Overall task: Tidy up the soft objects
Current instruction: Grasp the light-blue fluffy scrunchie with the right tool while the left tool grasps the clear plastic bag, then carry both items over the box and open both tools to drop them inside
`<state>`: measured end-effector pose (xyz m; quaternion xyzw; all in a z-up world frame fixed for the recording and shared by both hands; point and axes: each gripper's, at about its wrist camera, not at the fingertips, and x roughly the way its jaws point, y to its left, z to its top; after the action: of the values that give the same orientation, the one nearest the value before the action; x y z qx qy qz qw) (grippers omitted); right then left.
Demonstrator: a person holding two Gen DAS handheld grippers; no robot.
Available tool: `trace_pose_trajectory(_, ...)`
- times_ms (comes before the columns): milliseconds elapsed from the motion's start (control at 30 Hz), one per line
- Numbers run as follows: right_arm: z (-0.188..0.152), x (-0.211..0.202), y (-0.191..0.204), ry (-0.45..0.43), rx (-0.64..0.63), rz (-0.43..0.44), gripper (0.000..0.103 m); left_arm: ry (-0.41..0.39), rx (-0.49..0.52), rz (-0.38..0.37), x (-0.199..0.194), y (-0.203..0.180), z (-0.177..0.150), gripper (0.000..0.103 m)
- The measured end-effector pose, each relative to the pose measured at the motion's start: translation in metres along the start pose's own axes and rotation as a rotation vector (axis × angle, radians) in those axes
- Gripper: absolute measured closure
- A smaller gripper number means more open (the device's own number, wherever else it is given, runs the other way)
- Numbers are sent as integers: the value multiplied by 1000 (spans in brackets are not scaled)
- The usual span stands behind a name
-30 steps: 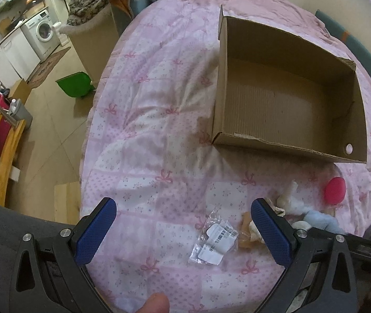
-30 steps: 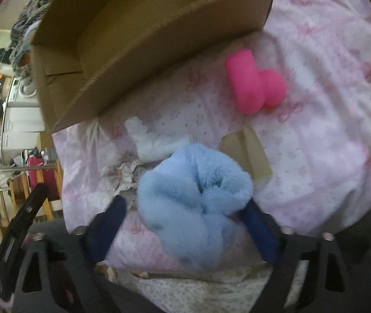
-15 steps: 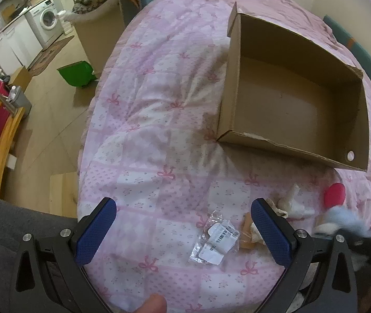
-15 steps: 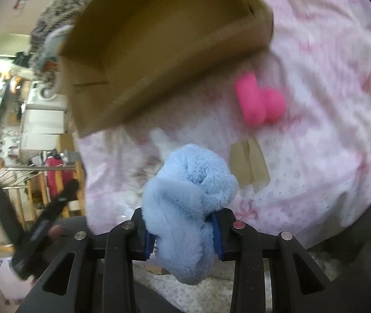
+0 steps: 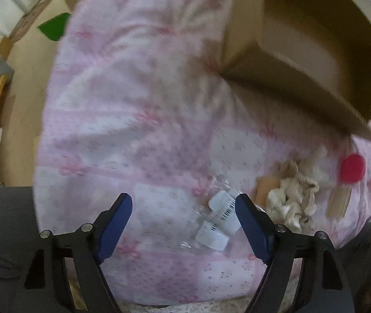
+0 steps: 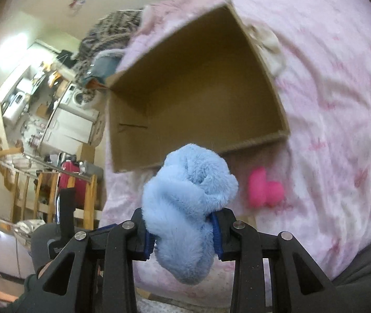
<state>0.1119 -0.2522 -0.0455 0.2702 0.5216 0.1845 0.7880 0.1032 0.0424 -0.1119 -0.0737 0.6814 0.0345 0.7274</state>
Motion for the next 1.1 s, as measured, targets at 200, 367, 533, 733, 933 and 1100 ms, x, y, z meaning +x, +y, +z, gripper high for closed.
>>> trace_pose_trajectory(200, 1, 1, 0, -16, 15, 4, 66, 62, 74, -16, 16, -21, -2, 34)
trace_pose_trajectory(367, 0, 2, -3, -4, 24, 8, 66, 83, 87, -125, 13, -27, -2, 90)
trace_pose_trajectory(533, -6, -4, -6, -11, 21, 18, 66, -24, 70, -60, -18, -15, -5, 90)
trace_pose_trajectory(733, -7, -1, -4, -3, -1, 11, 66, -94, 31, -18, -39, 2, -3, 90)
trace_pose_trajectory(933, -9, 4, 1, 8, -36, -21, 66, -153, 43, 17, -61, -4, -13, 90)
trace_pose_trajectory(1100, -10, 3, 7, -2, -63, -32, 66, -189, 42, 24, -61, -16, -14, 90)
